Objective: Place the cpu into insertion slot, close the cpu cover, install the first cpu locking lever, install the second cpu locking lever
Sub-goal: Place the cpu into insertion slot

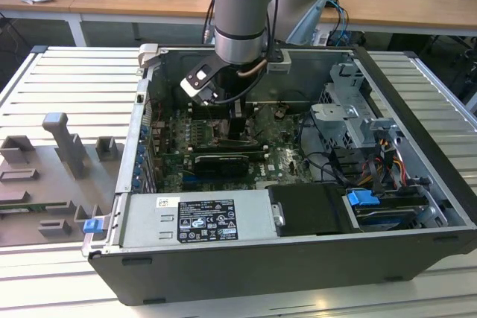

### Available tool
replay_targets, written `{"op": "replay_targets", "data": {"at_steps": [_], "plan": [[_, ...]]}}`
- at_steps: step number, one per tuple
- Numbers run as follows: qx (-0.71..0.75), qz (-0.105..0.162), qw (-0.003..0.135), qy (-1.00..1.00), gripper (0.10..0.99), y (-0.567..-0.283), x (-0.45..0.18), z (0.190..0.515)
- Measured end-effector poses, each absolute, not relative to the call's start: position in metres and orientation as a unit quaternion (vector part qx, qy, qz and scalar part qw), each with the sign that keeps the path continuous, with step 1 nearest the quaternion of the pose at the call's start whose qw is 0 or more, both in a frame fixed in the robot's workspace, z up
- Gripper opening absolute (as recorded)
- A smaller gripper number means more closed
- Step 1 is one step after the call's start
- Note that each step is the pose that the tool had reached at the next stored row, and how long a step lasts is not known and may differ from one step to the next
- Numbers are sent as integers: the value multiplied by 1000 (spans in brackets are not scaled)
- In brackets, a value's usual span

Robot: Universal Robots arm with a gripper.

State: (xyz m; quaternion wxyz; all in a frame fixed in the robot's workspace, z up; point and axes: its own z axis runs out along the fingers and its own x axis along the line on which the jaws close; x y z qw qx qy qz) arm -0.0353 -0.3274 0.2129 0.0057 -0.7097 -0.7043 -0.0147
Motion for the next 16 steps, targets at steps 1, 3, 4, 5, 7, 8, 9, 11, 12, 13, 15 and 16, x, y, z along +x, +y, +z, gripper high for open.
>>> {"op": "replay_targets", "data": {"at_steps": [1,3,4,5,7,8,9,11,12,13,15,16], "plan": [[-710,-15,6,-704,541,-327,-35,212],[-709,-15,5,-705,541,-326,-35,210],[-708,-15,5,-706,541,-326,-35,209],[-708,-15,5,-706,541,-326,-35,208],[-708,-15,4,-706,541,-325,-35,207],[-708,-14,4,-706,541,-324,-35,206],[-708,-14,3,-706,541,-323,-35,205],[-708,-13,2,-706,541,-322,-35,204],[-708,-11,1,-706,541,-321,-35,203],[-708,-10,0,-706,541,-321,-35,203],[-708,-9,-1,-706,541,-320,-35,202],[-708,-9,-1,-706,541,-320,-35,201]]}}
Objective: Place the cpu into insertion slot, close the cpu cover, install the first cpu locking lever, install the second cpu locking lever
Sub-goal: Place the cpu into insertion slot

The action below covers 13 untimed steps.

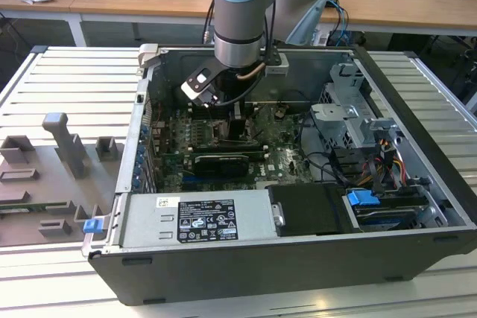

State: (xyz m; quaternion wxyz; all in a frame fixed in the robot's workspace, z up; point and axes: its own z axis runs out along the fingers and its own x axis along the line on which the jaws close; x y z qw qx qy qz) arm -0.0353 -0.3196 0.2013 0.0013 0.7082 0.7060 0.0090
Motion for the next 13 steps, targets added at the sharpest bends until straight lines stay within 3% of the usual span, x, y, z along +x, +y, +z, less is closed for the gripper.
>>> {"op": "replay_targets", "data": {"at_steps": [13], "plan": [[708,9,2,706,541,-318,-35,203]]}}
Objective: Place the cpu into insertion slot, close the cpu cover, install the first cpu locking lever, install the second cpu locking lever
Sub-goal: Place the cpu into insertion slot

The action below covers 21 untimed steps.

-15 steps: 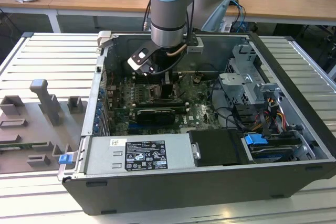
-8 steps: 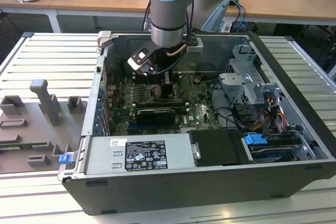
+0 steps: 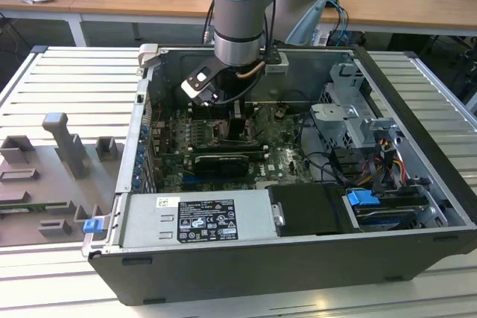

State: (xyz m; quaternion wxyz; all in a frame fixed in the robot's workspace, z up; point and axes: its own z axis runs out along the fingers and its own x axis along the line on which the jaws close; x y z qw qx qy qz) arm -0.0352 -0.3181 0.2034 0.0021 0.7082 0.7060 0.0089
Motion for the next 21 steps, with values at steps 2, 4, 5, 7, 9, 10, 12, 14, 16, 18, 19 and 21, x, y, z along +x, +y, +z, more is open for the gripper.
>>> {"op": "replay_targets", "data": {"at_steps": [2,4,5,7,9,10,12,14,16,18,19,21], "plan": [[708,9,2,707,541,-318,-35,202],[707,9,2,707,541,-318,-35,202],[707,8,2,707,541,-318,-34,201],[707,8,2,707,541,-318,-34,201],[707,8,3,707,541,-318,-34,199],[707,8,3,707,541,-318,-34,199],[707,8,3,707,541,-318,-34,199],[707,8,3,707,541,-318,-34,199],[707,8,3,707,616,-318,-34,199],[707,8,3,707,616,-318,-34,199],[707,8,3,707,616,-318,-34,199],[707,8,3,707,616,-318,-34,203]]}}
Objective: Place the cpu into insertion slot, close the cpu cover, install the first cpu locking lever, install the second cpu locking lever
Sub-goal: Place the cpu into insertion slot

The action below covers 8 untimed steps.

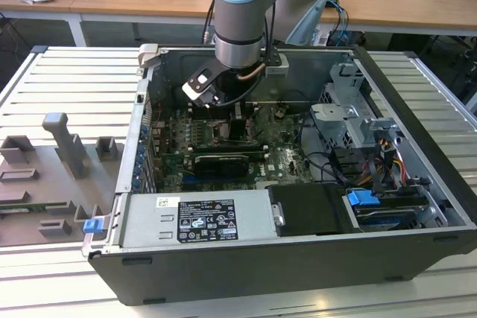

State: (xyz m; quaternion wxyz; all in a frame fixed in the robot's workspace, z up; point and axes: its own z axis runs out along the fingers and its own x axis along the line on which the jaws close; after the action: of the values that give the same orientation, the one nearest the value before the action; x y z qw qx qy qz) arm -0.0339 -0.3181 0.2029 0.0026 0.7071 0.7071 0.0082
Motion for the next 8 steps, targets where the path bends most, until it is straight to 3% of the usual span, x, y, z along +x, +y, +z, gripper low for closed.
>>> {"op": "replay_targets", "data": {"at_steps": [2,4,5,8], "plan": [[707,8,2,707,616,-318,-34,209],[707,8,3,707,471,-318,-34,210],[707,8,3,707,471,-318,-34,210],[707,8,3,707,290,-318,-34,213]]}}
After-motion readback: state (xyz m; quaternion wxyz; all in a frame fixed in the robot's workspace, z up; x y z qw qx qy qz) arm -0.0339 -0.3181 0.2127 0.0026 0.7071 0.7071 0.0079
